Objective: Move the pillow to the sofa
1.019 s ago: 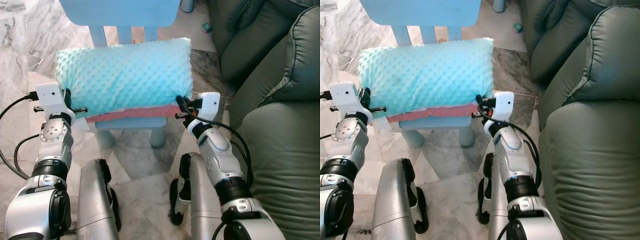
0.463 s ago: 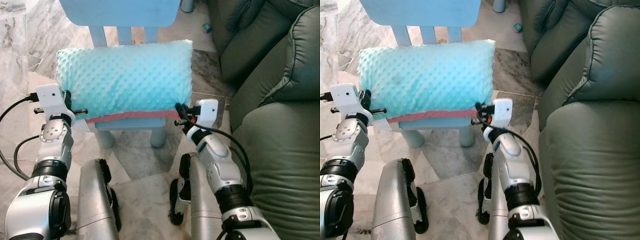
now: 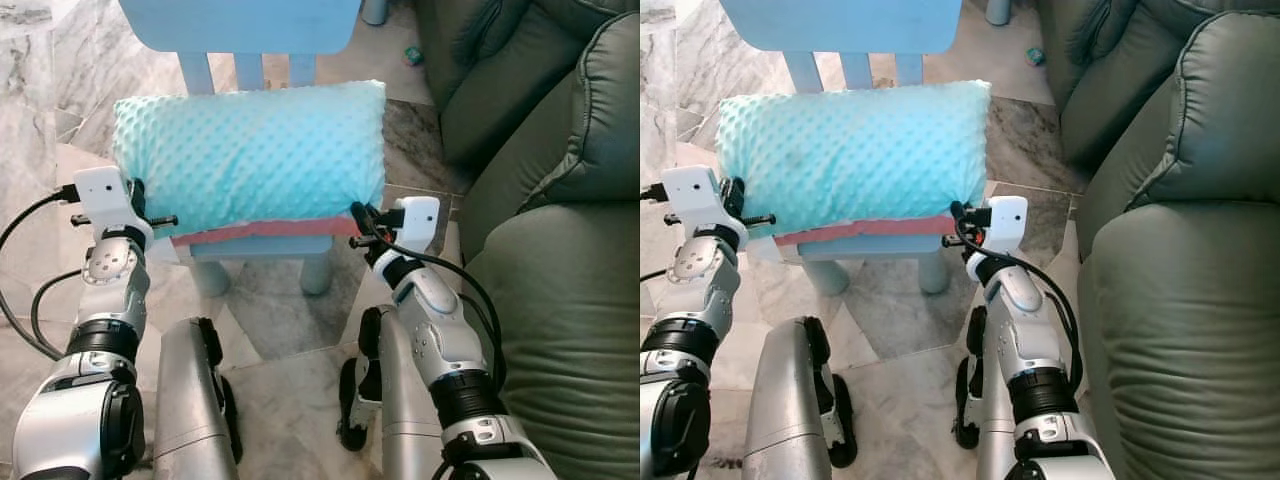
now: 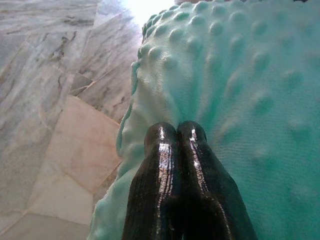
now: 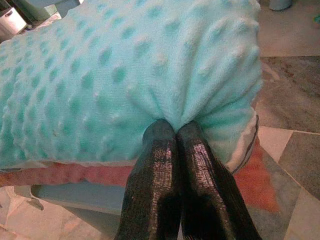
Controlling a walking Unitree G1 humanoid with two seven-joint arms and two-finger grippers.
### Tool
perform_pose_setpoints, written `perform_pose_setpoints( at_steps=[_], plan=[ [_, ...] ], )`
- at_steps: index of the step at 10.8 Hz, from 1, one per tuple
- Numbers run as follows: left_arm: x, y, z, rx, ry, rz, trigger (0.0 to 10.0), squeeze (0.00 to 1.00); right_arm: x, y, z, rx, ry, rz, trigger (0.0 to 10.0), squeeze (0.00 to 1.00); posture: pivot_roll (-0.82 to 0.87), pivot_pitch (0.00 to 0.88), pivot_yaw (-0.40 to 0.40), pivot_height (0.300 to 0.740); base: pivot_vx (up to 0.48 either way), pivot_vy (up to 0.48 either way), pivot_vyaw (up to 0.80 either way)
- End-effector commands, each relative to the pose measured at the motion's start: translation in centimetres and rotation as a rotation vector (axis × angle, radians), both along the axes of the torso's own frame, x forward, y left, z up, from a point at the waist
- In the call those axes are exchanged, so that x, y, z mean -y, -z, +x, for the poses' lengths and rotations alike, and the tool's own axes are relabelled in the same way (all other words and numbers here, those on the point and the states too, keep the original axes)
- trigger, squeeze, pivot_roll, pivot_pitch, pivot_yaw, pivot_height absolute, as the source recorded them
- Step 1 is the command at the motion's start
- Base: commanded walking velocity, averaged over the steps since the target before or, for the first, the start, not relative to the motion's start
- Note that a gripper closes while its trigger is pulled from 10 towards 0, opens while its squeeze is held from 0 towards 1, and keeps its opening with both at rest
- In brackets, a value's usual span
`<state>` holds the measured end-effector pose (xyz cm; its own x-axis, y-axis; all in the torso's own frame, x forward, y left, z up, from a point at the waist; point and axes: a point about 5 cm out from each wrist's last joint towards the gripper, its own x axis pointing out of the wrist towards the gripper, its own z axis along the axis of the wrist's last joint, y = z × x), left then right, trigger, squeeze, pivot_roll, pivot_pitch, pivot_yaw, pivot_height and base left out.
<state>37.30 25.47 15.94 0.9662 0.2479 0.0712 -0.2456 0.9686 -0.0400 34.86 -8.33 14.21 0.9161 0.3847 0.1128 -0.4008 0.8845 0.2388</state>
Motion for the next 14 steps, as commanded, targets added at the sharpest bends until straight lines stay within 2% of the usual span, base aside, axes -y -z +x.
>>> perform_pose_setpoints(
  at_steps=[1,3,4,5,7,10,12,14],
  plan=[
    [-0.4,0.6,-0.4,-0.022,-0.006,0.015,0.0,0.00,-0.1,0.5,-0.5,-0.016,-0.010,0.010,0.0,0.00,-0.06,0.369,-0.041,0.534,0.000,0.000,0.00],
    [-0.3,0.6,-0.3,-0.025,0.001,0.020,0.0,0.00,-0.1,0.6,-0.6,-0.017,-0.019,0.009,0.0,0.00,-0.07,0.368,-0.040,0.534,0.000,0.000,0.00],
    [-0.1,0.7,-0.2,-0.040,0.002,0.020,10.0,0.00,-0.1,0.6,-0.6,-0.020,-0.021,-0.008,3.0,0.00,-0.07,0.367,-0.041,0.534,0.000,0.000,0.00],
    [0.1,0.4,-0.1,-0.026,0.009,0.011,10.0,0.00,-0.1,0.6,-0.7,-0.017,-0.021,-0.015,10.0,0.00,-0.07,0.363,-0.041,0.534,0.000,0.000,0.00],
    [0.7,-0.5,0.2,0.017,0.046,-0.006,10.0,0.00,0.2,-0.1,-0.6,0.014,-0.012,-0.032,10.0,0.00,-0.07,0.346,-0.039,0.534,0.000,0.000,0.00],
    [1.2,-2.1,0.5,0.074,0.058,0.055,10.0,0.00,1.3,-1.3,-0.4,0.047,0.053,-0.059,10.0,0.00,-0.07,0.302,-0.035,0.534,0.000,0.000,0.00],
    [1.4,-2.3,0.2,0.099,0.057,0.113,10.0,0.00,1.8,-1.7,-0.5,0.055,0.095,-0.064,10.0,0.00,-0.07,0.251,-0.025,0.534,0.000,0.000,0.00],
    [1.6,-3.8,-0.2,0.166,0.062,0.158,10.0,0.00,2.6,-2.8,-1.0,0.094,0.135,-0.059,10.0,0.00,-0.07,0.211,-0.018,0.534,0.000,0.000,0.00]
  ],
)
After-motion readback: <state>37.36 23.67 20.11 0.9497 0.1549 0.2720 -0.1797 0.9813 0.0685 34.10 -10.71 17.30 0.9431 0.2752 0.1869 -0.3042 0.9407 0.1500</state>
